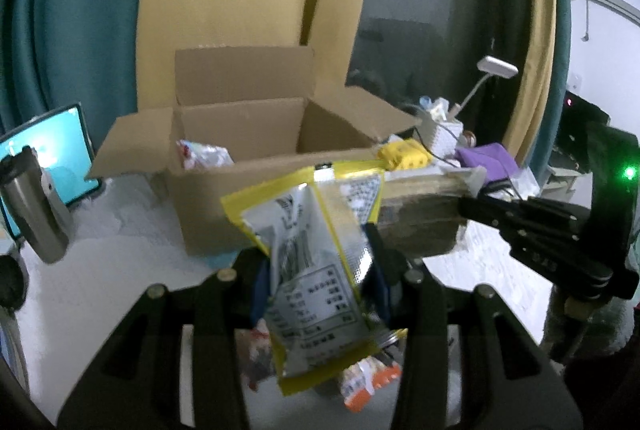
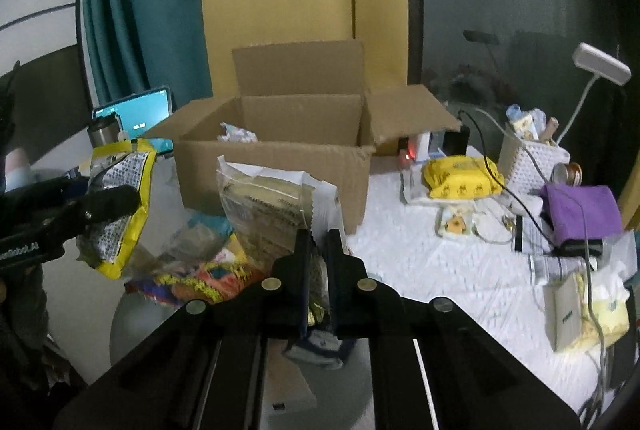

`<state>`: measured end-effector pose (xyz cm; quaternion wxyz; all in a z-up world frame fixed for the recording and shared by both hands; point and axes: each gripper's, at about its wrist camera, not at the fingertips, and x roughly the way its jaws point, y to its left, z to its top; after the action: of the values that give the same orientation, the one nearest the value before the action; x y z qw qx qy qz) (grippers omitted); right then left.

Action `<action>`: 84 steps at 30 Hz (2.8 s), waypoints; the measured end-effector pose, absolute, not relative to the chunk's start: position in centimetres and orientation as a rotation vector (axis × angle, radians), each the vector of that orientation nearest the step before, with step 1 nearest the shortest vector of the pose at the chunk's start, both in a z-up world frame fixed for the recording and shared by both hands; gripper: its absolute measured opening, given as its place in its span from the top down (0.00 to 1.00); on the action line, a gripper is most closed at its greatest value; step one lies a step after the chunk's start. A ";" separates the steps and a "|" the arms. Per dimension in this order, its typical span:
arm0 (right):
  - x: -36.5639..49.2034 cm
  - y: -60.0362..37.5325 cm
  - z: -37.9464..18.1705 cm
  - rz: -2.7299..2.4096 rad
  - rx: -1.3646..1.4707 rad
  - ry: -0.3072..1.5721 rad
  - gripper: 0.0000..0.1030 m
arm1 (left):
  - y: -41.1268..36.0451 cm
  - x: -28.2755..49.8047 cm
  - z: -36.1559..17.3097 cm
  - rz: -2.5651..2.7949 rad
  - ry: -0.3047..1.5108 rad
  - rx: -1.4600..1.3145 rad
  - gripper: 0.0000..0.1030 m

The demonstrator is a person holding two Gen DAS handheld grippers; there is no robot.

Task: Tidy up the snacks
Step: 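Lift both packets into the cardboard box and open both tools, then withdraw both tools from the box toward the snack pile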

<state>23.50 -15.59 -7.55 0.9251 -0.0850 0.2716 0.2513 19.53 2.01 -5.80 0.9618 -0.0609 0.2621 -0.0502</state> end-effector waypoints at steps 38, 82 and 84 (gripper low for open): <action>39.4 -6.1 0.2 0.582 -0.274 0.353 0.93 | 11.2 37.2 -4.2 -0.032 0.491 -0.111 0.59; 42.1 -3.2 -0.9 0.529 -0.282 0.398 0.53 | 10.0 37.7 -1.5 -0.030 0.496 -0.176 0.28; 41.5 -3.4 -0.7 0.527 -0.277 0.394 0.53 | 10.0 37.2 -1.2 -0.032 0.492 -0.176 0.28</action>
<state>41.50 -3.42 -0.67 0.9370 -0.1355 0.1929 0.2580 37.17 10.02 -1.21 0.9659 -0.0872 0.2432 -0.0158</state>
